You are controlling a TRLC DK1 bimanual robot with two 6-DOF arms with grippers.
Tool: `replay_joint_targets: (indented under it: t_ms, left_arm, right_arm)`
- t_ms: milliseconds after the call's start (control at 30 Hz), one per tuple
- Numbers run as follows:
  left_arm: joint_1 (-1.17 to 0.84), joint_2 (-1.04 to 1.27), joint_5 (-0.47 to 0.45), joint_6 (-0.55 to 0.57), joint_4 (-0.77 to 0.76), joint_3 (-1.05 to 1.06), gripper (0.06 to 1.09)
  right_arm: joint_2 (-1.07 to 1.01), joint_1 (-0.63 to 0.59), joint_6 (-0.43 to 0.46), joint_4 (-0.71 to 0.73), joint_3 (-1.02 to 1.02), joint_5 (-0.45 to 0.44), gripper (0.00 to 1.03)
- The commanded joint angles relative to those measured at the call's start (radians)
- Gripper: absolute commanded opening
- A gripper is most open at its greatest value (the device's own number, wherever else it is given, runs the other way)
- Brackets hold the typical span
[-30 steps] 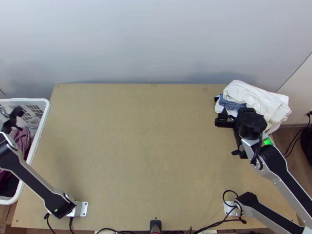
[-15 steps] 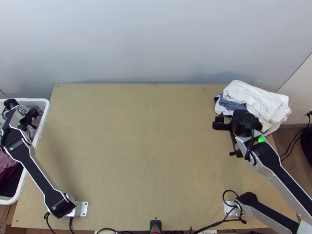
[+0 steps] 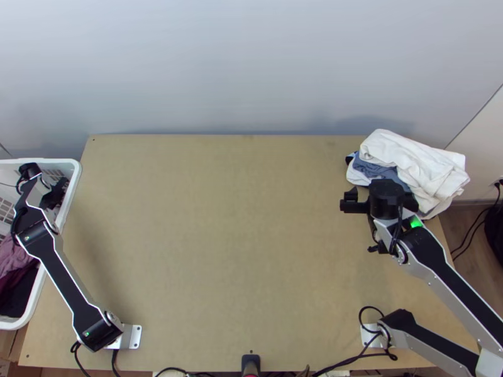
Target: Fold the t-shirt
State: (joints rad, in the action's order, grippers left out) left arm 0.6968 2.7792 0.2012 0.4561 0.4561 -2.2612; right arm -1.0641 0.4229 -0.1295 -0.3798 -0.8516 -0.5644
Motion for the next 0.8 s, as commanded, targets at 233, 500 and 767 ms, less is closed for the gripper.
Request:
replay_joint_targets:
  t_ms: [233, 500, 767]
  left_arm:
    - [0.026, -0.300, -0.042, -0.014, 0.128, 0.103, 0.10]
    - [0.036, -0.650, -0.143, -0.028, 0.231, 0.167, 0.10]
    - [0.018, -1.072, -0.249, -0.066, 0.273, 0.261, 0.10]
  right_arm:
    - [-0.016, -0.015, 0.004, 0.010, -0.038, -0.008, 0.99]
    - [0.001, -0.015, 0.060, 0.010, -0.107, -0.009, 0.99]
    - [0.072, -0.032, 0.108, 0.012, -0.165, -0.019, 0.99]
